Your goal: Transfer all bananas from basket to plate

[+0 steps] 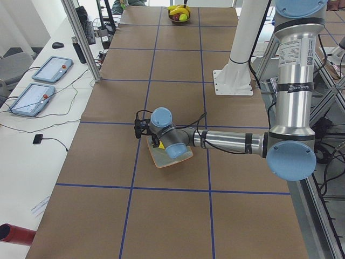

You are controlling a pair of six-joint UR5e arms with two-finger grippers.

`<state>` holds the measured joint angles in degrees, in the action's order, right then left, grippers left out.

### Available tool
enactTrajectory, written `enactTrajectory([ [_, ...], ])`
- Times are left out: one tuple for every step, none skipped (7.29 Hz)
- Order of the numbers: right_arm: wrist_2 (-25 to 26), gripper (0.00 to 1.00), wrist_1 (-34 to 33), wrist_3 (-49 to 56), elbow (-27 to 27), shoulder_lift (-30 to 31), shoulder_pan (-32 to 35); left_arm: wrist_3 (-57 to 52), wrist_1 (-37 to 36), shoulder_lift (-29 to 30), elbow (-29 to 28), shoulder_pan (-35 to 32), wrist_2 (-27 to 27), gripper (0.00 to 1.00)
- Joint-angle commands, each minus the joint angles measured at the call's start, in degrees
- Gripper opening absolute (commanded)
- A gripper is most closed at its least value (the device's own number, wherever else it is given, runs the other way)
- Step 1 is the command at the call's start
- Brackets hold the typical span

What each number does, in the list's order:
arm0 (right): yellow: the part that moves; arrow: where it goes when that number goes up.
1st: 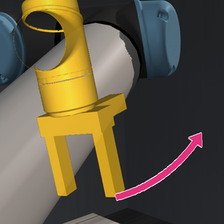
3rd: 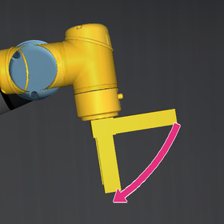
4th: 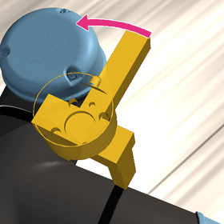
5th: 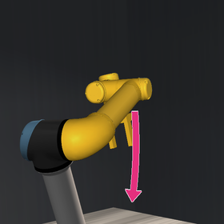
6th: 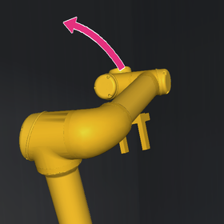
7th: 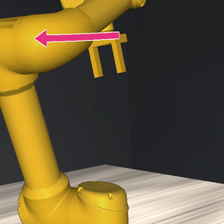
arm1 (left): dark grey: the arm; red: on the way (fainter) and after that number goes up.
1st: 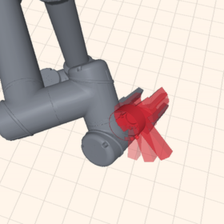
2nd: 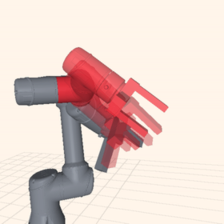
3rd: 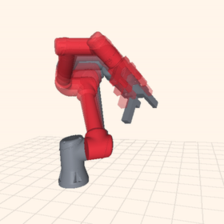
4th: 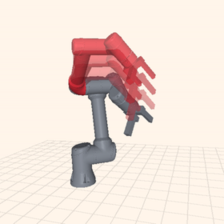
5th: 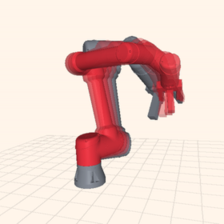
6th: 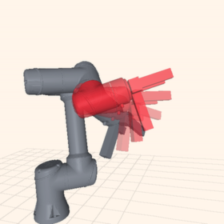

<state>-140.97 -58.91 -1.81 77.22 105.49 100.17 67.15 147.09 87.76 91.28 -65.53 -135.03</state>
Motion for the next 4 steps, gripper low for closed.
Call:
enactTrajectory([
  [-1.93,0.0,0.02,-0.65,2.04,-0.46,0.02,0.0,0.13,-0.49,0.21,0.05,0.03,0.99],
  [-2.03,0.0,0.11,0.13,2.75,-0.2,0.2,0.0,0.04,-0.49,0.04,0.14,0.03,0.99],
  [-2.21,0.0,0.02,0.4,4.24,-0.02,0.63,0.0,0.13,-0.49,0.04,0.23,0.12,0.99],
  [-2.21,0.0,0.02,0.49,4.95,0.15,1.16,0.0,0.04,-0.49,0.04,0.32,0.2,0.99],
])
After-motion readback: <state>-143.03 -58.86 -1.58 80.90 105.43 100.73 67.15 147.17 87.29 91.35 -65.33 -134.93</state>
